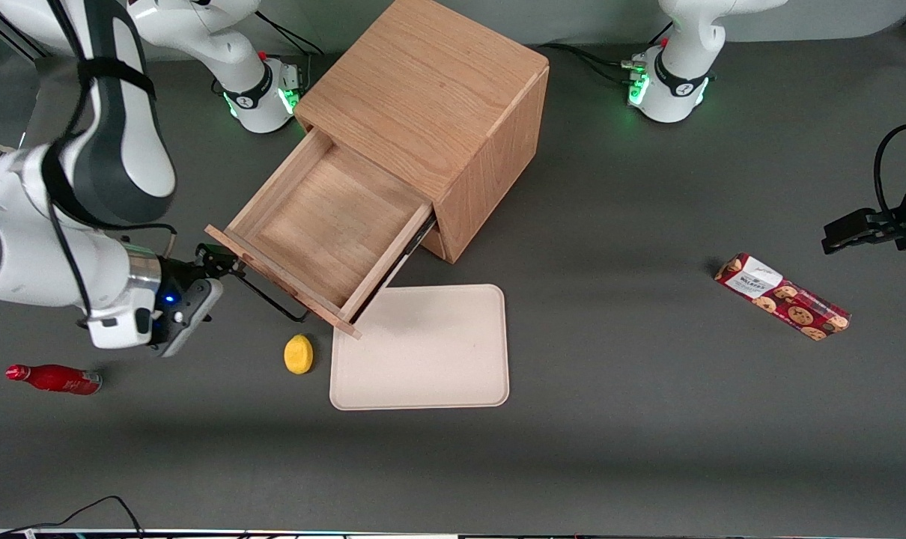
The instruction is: Open upper drawer
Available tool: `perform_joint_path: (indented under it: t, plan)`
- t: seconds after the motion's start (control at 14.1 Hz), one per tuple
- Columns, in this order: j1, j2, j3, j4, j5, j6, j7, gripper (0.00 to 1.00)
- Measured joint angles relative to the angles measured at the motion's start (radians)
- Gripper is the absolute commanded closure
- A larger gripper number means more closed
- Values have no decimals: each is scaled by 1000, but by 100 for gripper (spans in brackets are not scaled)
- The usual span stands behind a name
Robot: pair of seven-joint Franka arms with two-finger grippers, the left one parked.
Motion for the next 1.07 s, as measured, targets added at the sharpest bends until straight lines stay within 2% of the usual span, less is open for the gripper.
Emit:
perform_joint_path:
  t: [0.14, 0.36, 0.43, 0.57, 0.78, 1.07]
  plan:
    - [1, -46, 23, 8, -68, -51, 251, 0]
    - [5, -98, 141, 8, -239, -69, 651, 0]
    - [9, -107, 172, 8, -282, -69, 739, 0]
    - [7, -116, 174, 9, -309, -69, 776, 0]
    - [-20, -154, 143, -1, -309, -76, 798, 0]
    - [-42, -308, 141, -132, -309, -68, 889, 0]
